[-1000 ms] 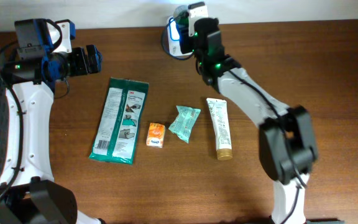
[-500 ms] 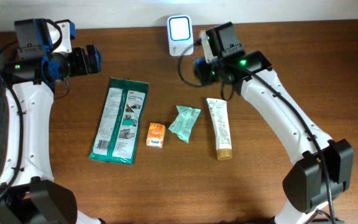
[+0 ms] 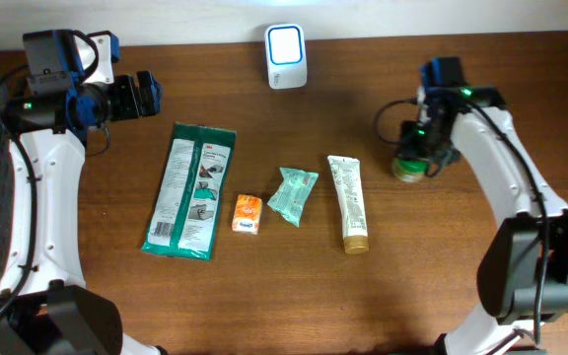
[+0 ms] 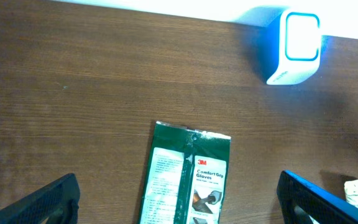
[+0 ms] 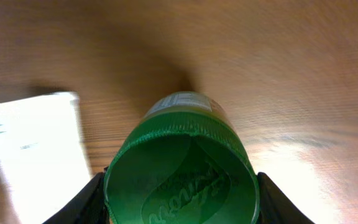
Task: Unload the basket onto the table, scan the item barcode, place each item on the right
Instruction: 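Carry the bottle right and set it upright on the table, then release the bottle and move right gripper back toward the tube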
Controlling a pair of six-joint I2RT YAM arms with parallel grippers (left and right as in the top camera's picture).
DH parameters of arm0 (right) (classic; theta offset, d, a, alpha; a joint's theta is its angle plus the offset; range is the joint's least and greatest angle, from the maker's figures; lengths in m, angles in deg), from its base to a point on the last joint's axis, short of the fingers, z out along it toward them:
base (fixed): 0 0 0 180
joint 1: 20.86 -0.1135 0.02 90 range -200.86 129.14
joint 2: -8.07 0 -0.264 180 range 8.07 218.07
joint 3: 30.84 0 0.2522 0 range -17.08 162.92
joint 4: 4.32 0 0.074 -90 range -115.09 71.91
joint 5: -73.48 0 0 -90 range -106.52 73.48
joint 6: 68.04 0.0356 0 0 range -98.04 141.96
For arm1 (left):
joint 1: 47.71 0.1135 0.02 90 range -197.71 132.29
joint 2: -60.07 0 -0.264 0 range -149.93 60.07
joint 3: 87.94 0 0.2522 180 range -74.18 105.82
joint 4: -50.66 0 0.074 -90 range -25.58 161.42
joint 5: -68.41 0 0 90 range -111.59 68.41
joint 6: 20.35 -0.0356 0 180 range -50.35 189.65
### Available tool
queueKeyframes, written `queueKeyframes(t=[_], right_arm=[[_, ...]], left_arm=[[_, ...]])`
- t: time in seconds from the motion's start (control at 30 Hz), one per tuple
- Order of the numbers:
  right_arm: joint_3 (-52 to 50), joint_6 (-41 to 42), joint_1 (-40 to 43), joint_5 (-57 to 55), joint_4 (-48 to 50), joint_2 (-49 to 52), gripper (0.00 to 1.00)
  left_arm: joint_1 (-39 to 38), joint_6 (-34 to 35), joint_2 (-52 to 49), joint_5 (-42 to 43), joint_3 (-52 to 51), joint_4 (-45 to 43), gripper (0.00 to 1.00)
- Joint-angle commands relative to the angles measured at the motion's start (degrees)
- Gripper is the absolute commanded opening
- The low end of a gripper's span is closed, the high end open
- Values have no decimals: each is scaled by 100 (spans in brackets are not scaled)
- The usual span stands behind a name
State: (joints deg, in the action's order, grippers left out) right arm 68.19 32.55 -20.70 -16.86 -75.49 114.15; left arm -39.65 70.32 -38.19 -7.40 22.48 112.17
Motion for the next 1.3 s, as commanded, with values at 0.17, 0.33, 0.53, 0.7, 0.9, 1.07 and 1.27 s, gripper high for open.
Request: queueKeyframes(t=[0.17, 0.33, 0.53, 0.7, 0.9, 1.07, 1.27], right_arm=[[-719, 94, 1272, -15, 479, -70, 19], [-719, 221, 1646, 50, 472, -70, 24], [-717, 216, 1683, 149, 468, -70, 67], [-702, 216, 1683, 144, 411, -70, 97], [13, 214, 1672, 306, -348, -72, 100], [800, 168, 1517, 575, -1141, -72, 90], [831, 170, 920, 575, -1224, -72, 41]], left_arm=[[0, -24, 57, 61, 114, -7, 99], [0, -24, 57, 61, 114, -7, 99], [0, -24, 57, 59, 114, -7, 99], [0, -24, 57, 61, 114, -7, 99], [0, -24, 57, 61, 114, -7, 99], [0, -24, 57, 59, 114, -7, 99], [0, -24, 57, 61, 114, -7, 99]])
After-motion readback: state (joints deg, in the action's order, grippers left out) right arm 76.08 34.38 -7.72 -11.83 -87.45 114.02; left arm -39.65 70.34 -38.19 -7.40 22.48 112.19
